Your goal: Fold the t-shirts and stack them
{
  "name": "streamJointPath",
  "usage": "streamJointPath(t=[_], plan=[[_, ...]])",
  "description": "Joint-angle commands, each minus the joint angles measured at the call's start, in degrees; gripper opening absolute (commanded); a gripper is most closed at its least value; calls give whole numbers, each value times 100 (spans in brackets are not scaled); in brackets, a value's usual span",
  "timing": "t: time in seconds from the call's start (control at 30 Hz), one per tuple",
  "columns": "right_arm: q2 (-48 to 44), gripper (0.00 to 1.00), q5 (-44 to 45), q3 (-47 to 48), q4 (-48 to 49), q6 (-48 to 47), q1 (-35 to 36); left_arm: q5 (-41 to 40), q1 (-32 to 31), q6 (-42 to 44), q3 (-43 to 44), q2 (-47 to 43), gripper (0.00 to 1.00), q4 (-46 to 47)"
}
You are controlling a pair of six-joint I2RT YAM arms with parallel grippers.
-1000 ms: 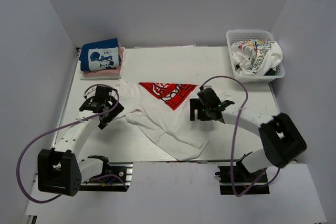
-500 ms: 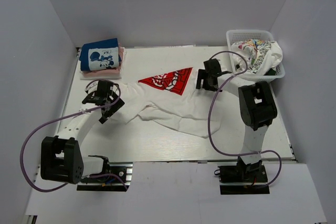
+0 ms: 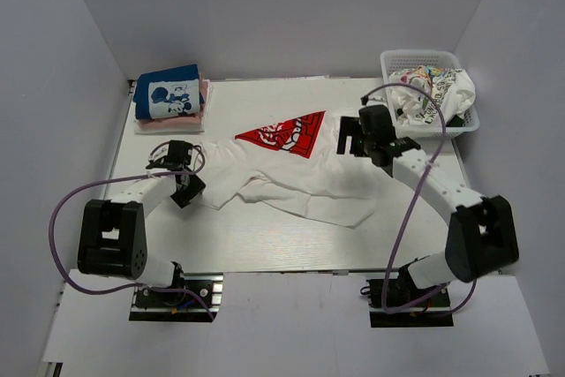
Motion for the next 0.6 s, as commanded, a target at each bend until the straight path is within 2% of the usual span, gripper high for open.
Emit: streamJointPath(t=[0.0, 0.03, 0.07, 0.1, 0.23, 0.3, 0.43, 0.57], plan=[[-715, 90, -238, -673, -432, 475, -41, 154, 44, 94, -88, 88, 51, 364], [-823, 90, -431, -763, -458, 519, -41, 224, 44, 146, -141, 175, 39, 365], [-911, 90, -389, -851, -546, 755, 11, 312, 44, 147, -141, 254, 11, 434], [-1069, 90, -363, -1157, -607, 809, 46, 365, 44, 147, -141, 255, 0, 435], [-1308, 90, -433, -1739, -775, 906, 309, 611, 44, 234, -255, 212, 0, 636], [-1212, 90, -119, -1880, -775, 933, 406, 664, 44, 305, -325, 71, 0, 637], [-781, 90, 691, -1732, -819, 1012, 416, 795, -17, 357, -527, -526, 0, 751], [-228, 90, 885, -1617, -442, 880, 380, 796, -17, 410, -528, -957, 0, 690]])
